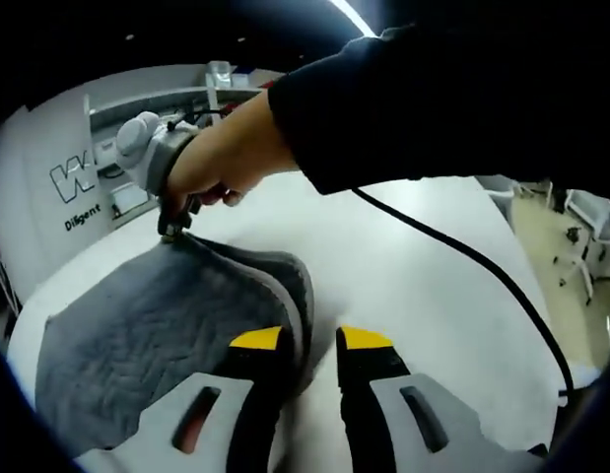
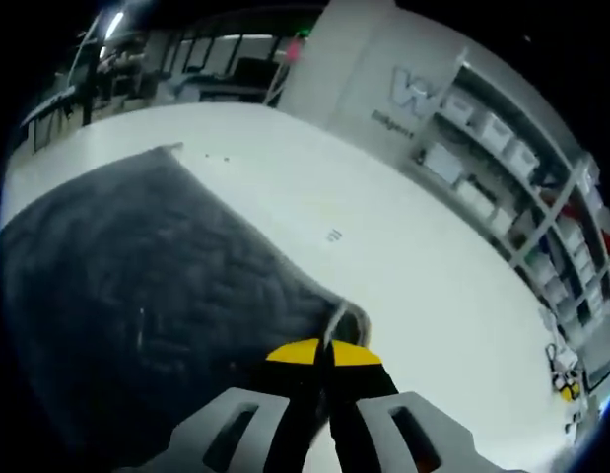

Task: Open the folded towel by lifting each exposed corner and separating the folded layers until the towel lies flat within the target outline without major curled edges

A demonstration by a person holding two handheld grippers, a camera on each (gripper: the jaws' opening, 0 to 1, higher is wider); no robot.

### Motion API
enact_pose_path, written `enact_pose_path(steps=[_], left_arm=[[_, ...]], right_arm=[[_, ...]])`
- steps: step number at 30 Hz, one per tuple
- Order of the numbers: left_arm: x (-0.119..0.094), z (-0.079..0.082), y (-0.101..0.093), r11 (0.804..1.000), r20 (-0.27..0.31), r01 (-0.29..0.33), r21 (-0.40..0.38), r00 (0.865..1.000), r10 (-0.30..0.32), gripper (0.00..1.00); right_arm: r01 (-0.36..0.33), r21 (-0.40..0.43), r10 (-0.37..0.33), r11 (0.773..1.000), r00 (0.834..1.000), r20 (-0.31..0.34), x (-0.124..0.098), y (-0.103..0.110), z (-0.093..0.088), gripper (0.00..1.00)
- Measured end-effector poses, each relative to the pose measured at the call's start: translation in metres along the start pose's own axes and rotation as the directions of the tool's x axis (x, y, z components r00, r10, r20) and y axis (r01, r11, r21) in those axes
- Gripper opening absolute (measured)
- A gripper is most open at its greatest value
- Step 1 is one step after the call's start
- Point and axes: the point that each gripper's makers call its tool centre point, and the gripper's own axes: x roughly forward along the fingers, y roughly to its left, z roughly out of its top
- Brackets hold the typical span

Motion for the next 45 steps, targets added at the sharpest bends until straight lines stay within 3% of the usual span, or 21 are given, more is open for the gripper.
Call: enact_pose_path(steps=[9, 12, 20, 28, 31, 40, 45], left_arm=[[-0.012, 0.011, -0.001, 0.985, 0.049, 0.078, -0.153, 0.996, -0.071, 0.27], [-0.018, 0.015, 0.006, 0.985, 0.059, 0.069, -0.156, 0.996, -0.061, 0.28], [-0.018, 0.022, 0.031, 0.993, 0.077, -0.024, -0.119, 0.996, 0.033, 0.27], [-0.014, 0.025, 0.019, 0.999, 0.075, -0.033, -0.031, 0.997, 0.035, 0.27], [-0.013, 0.024, 0.026, 0.997, 0.069, -0.081, 0.020, 0.994, 0.079, 0.27], [-0.009, 0.024, 0.027, 0.992, 0.062, -0.109, 0.062, 0.993, 0.105, 0.18], [-0.003, 0.021, 0.019, 0.994, 0.048, -0.086, 0.062, 0.995, 0.083, 0.18]], right_arm=[[-0.011, -0.004, 0.011, 1.000, 1.000, -0.017, 0.003, -0.002, -0.013, 0.00], [-0.017, 0.002, 0.017, 1.000, 1.000, -0.014, 0.002, 0.000, -0.014, 0.00], [-0.024, 0.011, 0.024, 1.000, 1.000, -0.011, 0.000, 0.004, -0.017, 0.00], [-0.027, 0.017, 0.027, 0.999, 1.000, -0.009, -0.002, 0.006, -0.018, 0.00], [-0.026, 0.014, 0.027, 1.000, 1.000, -0.011, -0.001, 0.006, -0.018, 0.00], [-0.025, 0.009, 0.025, 1.000, 1.000, -0.012, 0.000, 0.005, -0.018, 0.00], [-0.026, 0.013, 0.027, 1.000, 1.000, -0.013, 0.008, 0.000, -0.015, 0.00]])
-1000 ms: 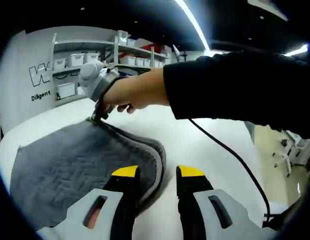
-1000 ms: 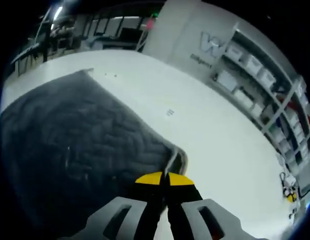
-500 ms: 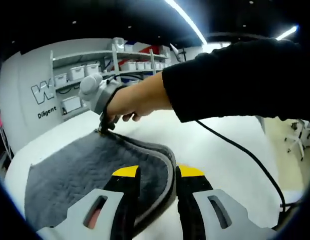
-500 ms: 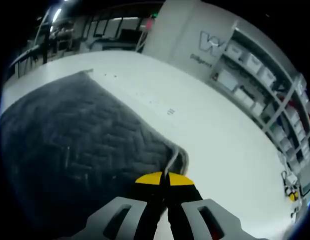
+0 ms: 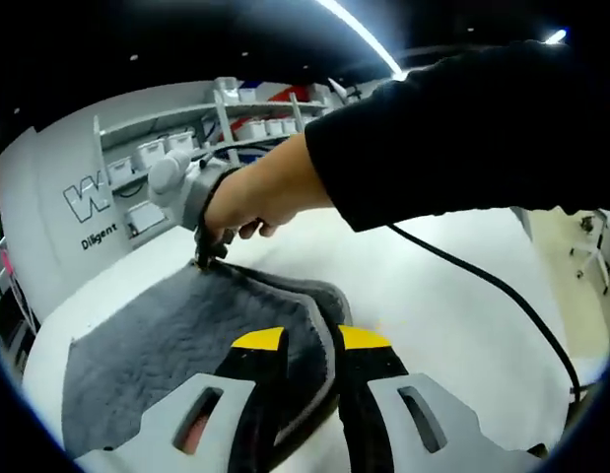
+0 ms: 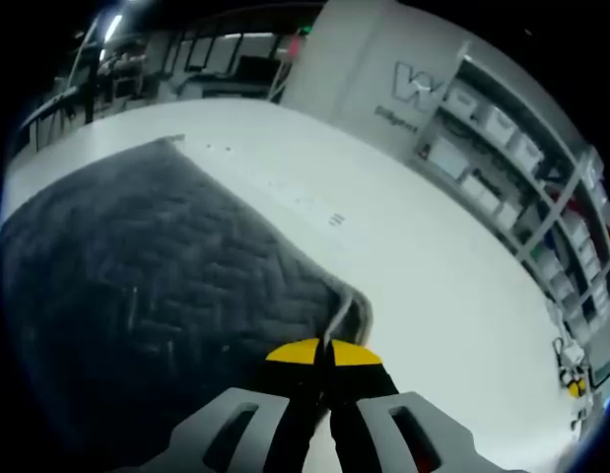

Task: Open the folded towel by lifting each exposed corner and separating the folded layers until the towel lies flat within the target outline without major curled edges

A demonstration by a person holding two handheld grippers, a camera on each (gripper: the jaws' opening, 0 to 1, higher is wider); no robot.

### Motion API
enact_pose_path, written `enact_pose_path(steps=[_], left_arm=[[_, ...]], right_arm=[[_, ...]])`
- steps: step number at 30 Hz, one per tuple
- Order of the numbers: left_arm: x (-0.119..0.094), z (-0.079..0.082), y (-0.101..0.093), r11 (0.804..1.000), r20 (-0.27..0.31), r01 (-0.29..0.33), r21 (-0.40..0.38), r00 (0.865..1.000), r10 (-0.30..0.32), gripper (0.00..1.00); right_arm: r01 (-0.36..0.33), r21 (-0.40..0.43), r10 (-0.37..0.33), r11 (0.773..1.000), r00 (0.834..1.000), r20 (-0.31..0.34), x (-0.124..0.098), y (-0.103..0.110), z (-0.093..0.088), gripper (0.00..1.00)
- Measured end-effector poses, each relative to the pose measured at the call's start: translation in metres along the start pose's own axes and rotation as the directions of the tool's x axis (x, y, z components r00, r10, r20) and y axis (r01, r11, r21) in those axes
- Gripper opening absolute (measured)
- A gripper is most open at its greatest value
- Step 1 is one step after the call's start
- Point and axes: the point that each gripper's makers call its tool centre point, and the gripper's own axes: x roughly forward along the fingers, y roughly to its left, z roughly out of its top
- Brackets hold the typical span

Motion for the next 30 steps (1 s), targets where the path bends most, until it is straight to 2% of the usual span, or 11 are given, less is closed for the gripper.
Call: enact_pose_path(steps=[4, 9, 16, 21, 25, 28, 30], left_arm=[[0.003, -0.002, -0.003, 1.000, -0.012, 0.009, -0.011, 1.000, -0.009, 0.17], [0.005, -0.001, -0.007, 1.000, -0.008, 0.016, -0.018, 1.000, -0.016, 0.20], [0.005, -0.001, 0.002, 1.000, -0.004, -0.025, -0.001, 1.000, 0.025, 0.03], [0.004, 0.000, -0.001, 1.000, 0.002, -0.009, -0.010, 1.000, 0.010, 0.01], [-0.001, 0.008, 0.002, 1.000, 0.036, -0.009, -0.017, 0.999, 0.009, 0.01], [-0.008, 0.025, 0.011, 0.998, 0.121, -0.034, -0.053, 0.992, 0.040, 0.01], [-0.013, 0.027, 0.015, 0.998, 0.124, -0.042, -0.047, 0.991, 0.047, 0.01]], right_arm=[[-0.003, 0.005, 0.003, 1.000, 1.000, 0.001, 0.001, -0.001, 0.001, 0.00], [-0.002, 0.005, 0.002, 1.000, 1.000, 0.001, 0.001, -0.001, 0.001, 0.00], [-0.002, 0.002, 0.002, 1.000, 1.000, 0.003, 0.001, 0.000, 0.001, 0.00], [-0.004, 0.013, 0.004, 1.000, 1.000, 0.001, 0.000, 0.000, 0.001, 0.00], [-0.003, 0.071, 0.003, 0.997, 1.000, -0.011, -0.005, -0.004, 0.007, 0.00], [-0.007, 0.086, 0.007, 0.996, 1.000, -0.004, -0.010, -0.004, 0.015, 0.00], [-0.007, 0.090, 0.007, 0.996, 1.000, 0.000, -0.013, -0.003, 0.018, 0.00]])
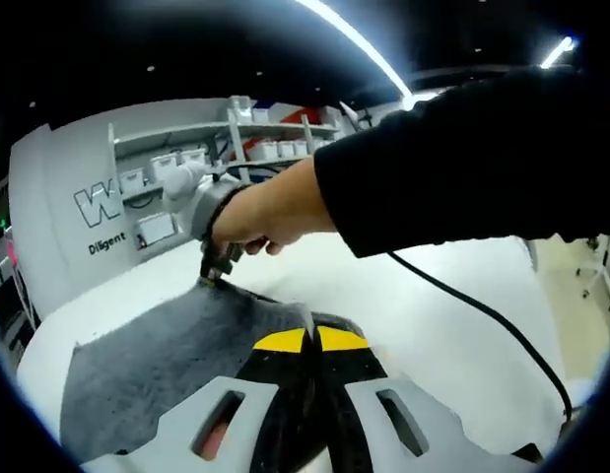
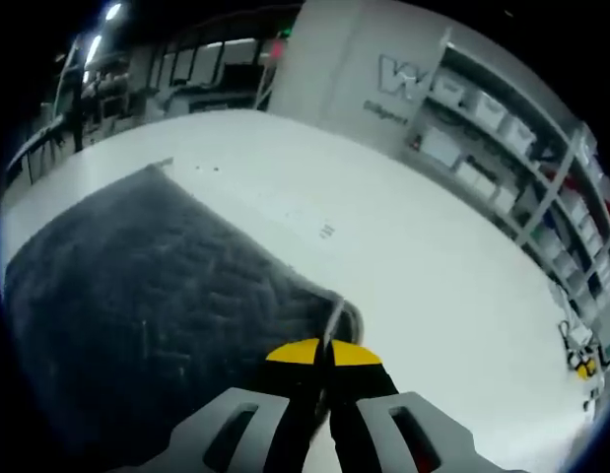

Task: Open the folded towel by lifting each exposed corner and separating the folded layers until the towel lies flat within the target outline without major curled edges

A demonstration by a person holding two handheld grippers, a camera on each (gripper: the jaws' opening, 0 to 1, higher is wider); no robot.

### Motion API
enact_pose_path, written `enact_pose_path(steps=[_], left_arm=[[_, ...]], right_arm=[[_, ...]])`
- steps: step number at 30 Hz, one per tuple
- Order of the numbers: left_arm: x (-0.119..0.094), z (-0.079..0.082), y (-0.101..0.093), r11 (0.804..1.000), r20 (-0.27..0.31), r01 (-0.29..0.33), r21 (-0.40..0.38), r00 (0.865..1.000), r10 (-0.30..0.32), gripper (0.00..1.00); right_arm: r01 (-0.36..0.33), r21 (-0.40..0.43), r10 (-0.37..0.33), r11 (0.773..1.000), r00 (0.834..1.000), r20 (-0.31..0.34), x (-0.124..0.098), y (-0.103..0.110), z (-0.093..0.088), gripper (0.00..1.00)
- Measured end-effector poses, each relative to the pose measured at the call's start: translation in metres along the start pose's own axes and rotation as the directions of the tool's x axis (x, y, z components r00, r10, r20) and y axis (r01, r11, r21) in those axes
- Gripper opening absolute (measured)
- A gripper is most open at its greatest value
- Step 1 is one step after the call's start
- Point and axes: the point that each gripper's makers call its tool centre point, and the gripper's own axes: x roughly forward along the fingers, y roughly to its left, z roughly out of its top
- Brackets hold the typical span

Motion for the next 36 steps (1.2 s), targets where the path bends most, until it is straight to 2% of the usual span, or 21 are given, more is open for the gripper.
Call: enact_pose_path(steps=[7, 9, 10, 17, 20, 25, 31, 36], left_arm=[[-0.008, 0.008, 0.008, 1.000, 0.061, 0.010, 0.003, 0.998, -0.010, 0.01], [-0.008, 0.007, 0.007, 1.000, 0.056, 0.017, 0.014, 0.998, -0.018, 0.01], [-0.009, 0.003, 0.007, 1.000, 0.032, 0.019, 0.021, 0.999, -0.020, 0.01], [-0.012, 0.006, 0.002, 0.998, 0.050, 0.061, 0.025, 0.997, -0.062, 0.01], [-0.015, 0.014, 0.008, 0.998, 0.081, 0.058, 0.023, 0.995, -0.059, 0.01], [-0.029, 0.026, 0.026, 0.999, 0.125, 0.028, 0.019, 0.992, -0.030, 0.01], [-0.043, 0.031, 0.046, 1.000, 0.146, 0.001, 0.005, 0.989, -0.002, 0.01], [-0.056, 0.030, 0.062, 1.000, 0.147, -0.022, 0.007, 0.989, 0.020, 0.01]], right_arm=[[-0.002, 0.007, 0.002, 1.000, 1.000, -0.012, -0.004, 0.006, 0.006, 0.00], [-0.006, -0.016, 0.006, 1.000, 1.000, -0.021, -0.004, 0.008, 0.006, 0.00], [-0.010, -0.024, 0.009, 1.000, 1.000, -0.025, -0.004, 0.010, 0.006, 0.00], [-0.007, -0.002, 0.007, 1.000, 0.999, -0.043, -0.004, 0.010, 0.014, 0.00], [-0.014, 0.023, 0.015, 1.000, 0.999, -0.030, -0.007, 0.010, 0.022, 0.00], [-0.011, 0.015, 0.011, 1.000, 1.000, -0.014, -0.016, 0.014, 0.040, 0.00], [-0.012, 0.005, 0.012, 1.000, 1.000, -0.004, -0.025, 0.025, 0.061, 0.00], [-0.017, -0.026, 0.017, 1.000, 1.000, 0.000, -0.026, 0.042, 0.084, 0.00]])
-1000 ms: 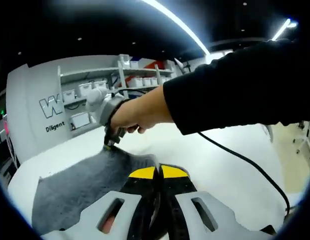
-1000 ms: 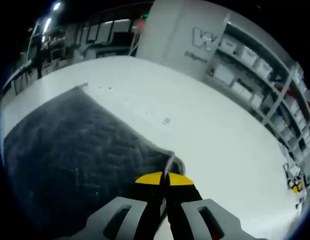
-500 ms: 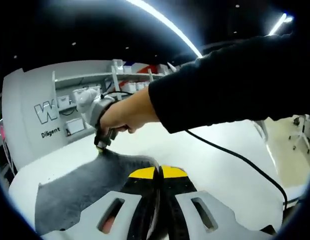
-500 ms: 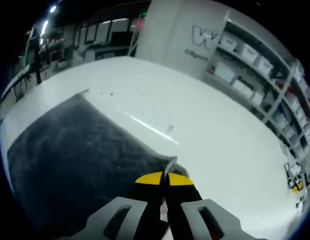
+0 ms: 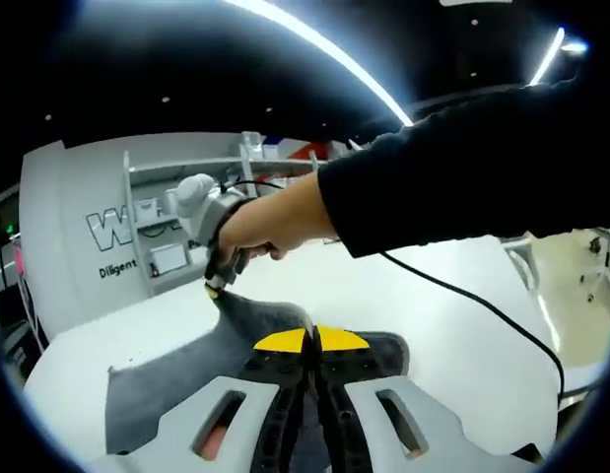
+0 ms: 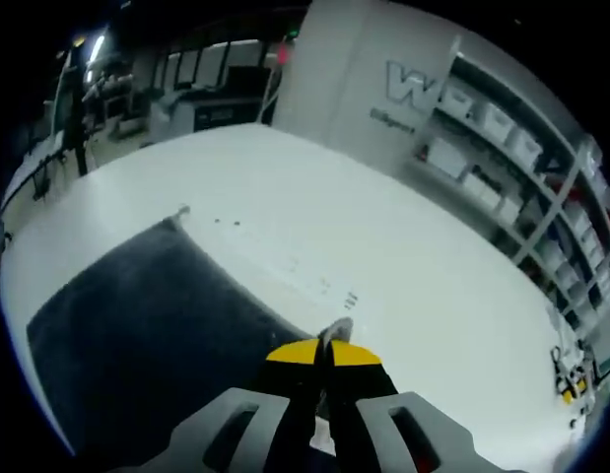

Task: Open the folded towel by lifting each exposed corner and separating the folded layers until the towel lies flat within the target outline without major curled edges

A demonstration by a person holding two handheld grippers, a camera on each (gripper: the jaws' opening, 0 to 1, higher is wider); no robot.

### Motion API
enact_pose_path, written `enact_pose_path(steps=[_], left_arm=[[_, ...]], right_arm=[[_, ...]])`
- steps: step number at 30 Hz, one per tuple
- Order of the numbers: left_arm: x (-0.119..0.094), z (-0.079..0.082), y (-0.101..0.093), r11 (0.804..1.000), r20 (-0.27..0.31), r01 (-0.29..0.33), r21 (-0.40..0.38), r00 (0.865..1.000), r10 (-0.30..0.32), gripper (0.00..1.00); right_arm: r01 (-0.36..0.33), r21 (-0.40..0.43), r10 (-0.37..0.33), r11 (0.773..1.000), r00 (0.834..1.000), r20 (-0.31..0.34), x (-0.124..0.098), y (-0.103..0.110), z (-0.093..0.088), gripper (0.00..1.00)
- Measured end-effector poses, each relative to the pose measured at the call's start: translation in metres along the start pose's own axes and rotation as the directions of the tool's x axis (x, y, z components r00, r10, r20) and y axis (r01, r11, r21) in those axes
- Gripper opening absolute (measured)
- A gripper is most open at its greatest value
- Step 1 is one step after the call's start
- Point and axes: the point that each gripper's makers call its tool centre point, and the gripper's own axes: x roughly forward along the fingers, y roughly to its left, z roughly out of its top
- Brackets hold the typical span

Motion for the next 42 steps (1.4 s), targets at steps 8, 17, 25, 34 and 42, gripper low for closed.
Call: enact_pose_path(steps=[8, 17, 25, 34, 42], left_arm=[[-0.030, -0.002, 0.041, 0.998, -0.007, -0.069, 0.011, 0.998, 0.069, 0.01], [-0.071, -0.017, 0.093, 0.987, -0.035, -0.163, 0.015, 0.986, 0.163, 0.00], [-0.104, -0.036, 0.133, 0.973, -0.067, -0.233, 0.004, 0.970, 0.232, 0.00], [-0.140, -0.057, 0.174, 0.944, -0.115, -0.326, 0.043, 0.937, 0.329, 0.00], [-0.179, -0.085, 0.216, 0.909, -0.161, -0.413, 0.054, 0.895, 0.416, 0.00]], right_arm=[[-0.009, -0.049, 0.010, 0.999, 1.000, 0.016, 0.001, 0.030, 0.039, 0.00], [-0.042, -0.138, 0.045, 0.990, 0.999, 0.022, 0.016, 0.088, 0.086, 0.00], [-0.087, -0.200, 0.095, 0.976, 0.995, 0.031, 0.032, 0.145, 0.118, 0.00], [-0.128, -0.212, 0.140, 0.969, 0.989, 0.043, 0.048, 0.190, 0.149, 0.00], [-0.183, -0.242, 0.200, 0.953, 0.978, 0.049, 0.066, 0.247, 0.178, 0.00]])
